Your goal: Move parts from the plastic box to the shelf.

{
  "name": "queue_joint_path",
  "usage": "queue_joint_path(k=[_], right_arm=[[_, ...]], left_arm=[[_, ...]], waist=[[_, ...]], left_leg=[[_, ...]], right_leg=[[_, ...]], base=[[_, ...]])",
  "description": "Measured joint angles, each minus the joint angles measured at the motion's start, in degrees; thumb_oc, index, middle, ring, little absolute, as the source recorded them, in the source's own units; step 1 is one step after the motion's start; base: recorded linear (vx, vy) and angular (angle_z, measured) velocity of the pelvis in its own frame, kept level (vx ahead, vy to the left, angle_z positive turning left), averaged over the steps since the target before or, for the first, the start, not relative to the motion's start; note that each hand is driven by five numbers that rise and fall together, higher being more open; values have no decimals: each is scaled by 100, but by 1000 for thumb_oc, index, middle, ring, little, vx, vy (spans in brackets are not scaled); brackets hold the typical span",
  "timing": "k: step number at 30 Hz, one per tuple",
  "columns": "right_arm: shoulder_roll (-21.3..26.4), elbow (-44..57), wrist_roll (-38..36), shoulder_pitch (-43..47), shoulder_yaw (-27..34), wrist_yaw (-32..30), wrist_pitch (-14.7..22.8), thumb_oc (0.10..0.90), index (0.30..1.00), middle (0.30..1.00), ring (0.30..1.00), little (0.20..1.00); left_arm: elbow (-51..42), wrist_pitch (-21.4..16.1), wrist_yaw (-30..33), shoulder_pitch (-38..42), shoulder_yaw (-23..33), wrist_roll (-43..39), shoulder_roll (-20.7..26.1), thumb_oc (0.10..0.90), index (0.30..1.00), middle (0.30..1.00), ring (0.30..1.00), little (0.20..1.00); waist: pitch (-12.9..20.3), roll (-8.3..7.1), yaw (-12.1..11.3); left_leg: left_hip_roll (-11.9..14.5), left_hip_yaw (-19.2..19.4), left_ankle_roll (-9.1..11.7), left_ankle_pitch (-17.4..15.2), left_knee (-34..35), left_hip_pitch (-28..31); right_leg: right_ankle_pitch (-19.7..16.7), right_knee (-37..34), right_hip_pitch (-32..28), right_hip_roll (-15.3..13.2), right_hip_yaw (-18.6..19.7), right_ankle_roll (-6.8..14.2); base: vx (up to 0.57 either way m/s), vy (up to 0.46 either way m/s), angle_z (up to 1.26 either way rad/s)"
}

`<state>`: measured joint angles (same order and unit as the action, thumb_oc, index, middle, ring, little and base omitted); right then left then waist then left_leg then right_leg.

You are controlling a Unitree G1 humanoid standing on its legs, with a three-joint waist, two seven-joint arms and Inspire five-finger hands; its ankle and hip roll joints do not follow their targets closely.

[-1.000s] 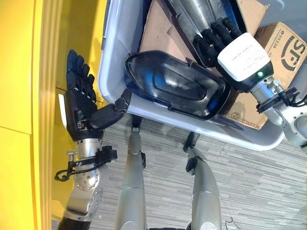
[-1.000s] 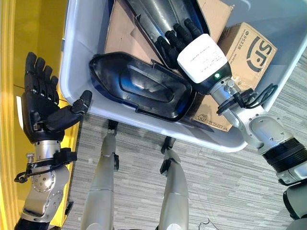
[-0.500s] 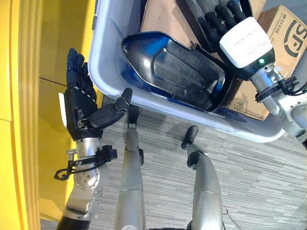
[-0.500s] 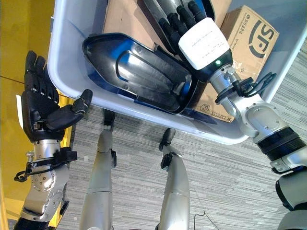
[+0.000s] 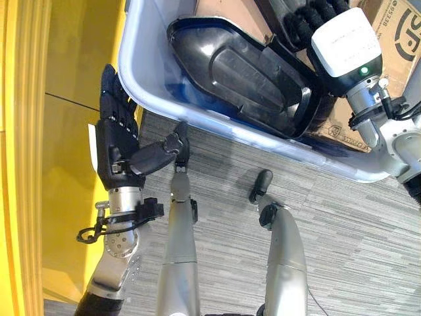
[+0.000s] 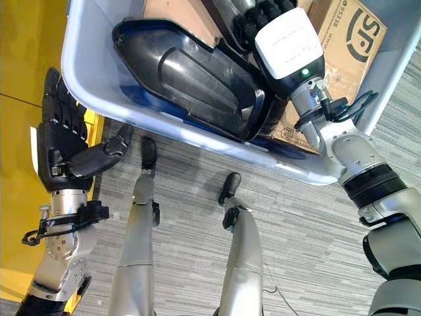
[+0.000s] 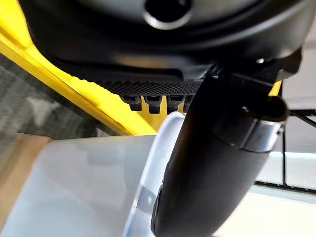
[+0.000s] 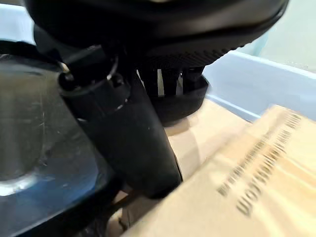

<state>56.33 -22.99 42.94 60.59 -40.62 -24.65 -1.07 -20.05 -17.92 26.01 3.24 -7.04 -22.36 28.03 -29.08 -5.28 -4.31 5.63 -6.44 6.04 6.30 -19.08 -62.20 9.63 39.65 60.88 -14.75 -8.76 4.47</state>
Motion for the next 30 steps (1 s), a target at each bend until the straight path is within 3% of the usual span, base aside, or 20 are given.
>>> queue_joint_path(k=[3, 4, 5, 6, 13, 18, 25, 30], right_arm=[[-107, -38, -75, 5, 180, -158, -74, 400, 300, 300, 300, 300], [-179, -24, -65, -7, 210, -147, -59, 400, 300, 300, 300, 300], [-155, 77, -10, -74, 202, -135, -28, 400, 300, 300, 300, 300], [-156, 80, 141, -204, 197, -142, -1, 400, 300, 300, 300, 300], [-202, 234, 203, -633, 199, 169, 100, 400, 300, 300, 300, 300], [-211, 239, 185, -1296, 202, 476, 123, 400, 300, 300, 300, 300], [-119, 477, 185, -1977, 343, 740, 271, 400, 300, 300, 300, 300], [413, 1074, 191, -2477, 397, 932, 520, 400, 300, 300, 300, 300]], left_arm=[[-2, -1, -8, 93, -37, 1, -7, 900, 1000, 1000, 1000, 1000], [30, -1, 0, 47, -58, 0, -29, 900, 1000, 1000, 1000, 1000], [39, -1, -12, 81, -59, 1, -21, 900, 1000, 1000, 1000, 1000], [25, -9, -13, 89, -59, 2, -22, 900, 1000, 1000, 1000, 1000], [36, 7, -13, 261, -59, 1, -25, 900, 1000, 1000, 1000, 1000], [42, 10, -49, 247, -40, 1, -20, 900, 1000, 1000, 1000, 1000], [57, 34, -145, 219, 63, 2, -12, 900, 1000, 1000, 1000, 1000], [140, 90, -299, 13, 172, 2, 2, 900, 1000, 1000, 1000, 1000]], waist=[[72, 153, -12], [77, 159, -130], [79, 164, -111], [81, 169, -45], [70, 153, -66], [23, 96, -87], [-79, -95, -72], [-113, -165, -51]], left_leg=[[-52, 13, 48, -117, 92, -18], [-99, -14, -152, -175, -491, -33], [-136, -1, -52, -83, -342, 81], [-177, -13, -103, 142, -109, 246], [-148, -50, -60, 168, 58, 779], [-154, -42, -93, 145, 224, 1506], [-70, -4, -155, 133, 504, 2317], [-5, 68, -150, 138, 748, 3055]], right_leg=[[-51, -256, -30, -49, 21, -52], [-59, -115, -59, -98, -35, -28], [-25, -75, -144, -86, 13, 56], [-76, -141, -300, -86, 11, 46], [-40, -362, -990, -81, -201, 131], [-30, -583, -1773, -77, -293, 152], [-102, -936, -2586, 43, -305, 202], [-230, -1394, -3398, 129, -347, 256]], base=[[4, 3, 17], [0, 0, 0], [-5, 3, 15], [-6, 1, 33], [-3, -6, 12], [11, -3, 5], [29, -12, -3], [28, 2, -6]])
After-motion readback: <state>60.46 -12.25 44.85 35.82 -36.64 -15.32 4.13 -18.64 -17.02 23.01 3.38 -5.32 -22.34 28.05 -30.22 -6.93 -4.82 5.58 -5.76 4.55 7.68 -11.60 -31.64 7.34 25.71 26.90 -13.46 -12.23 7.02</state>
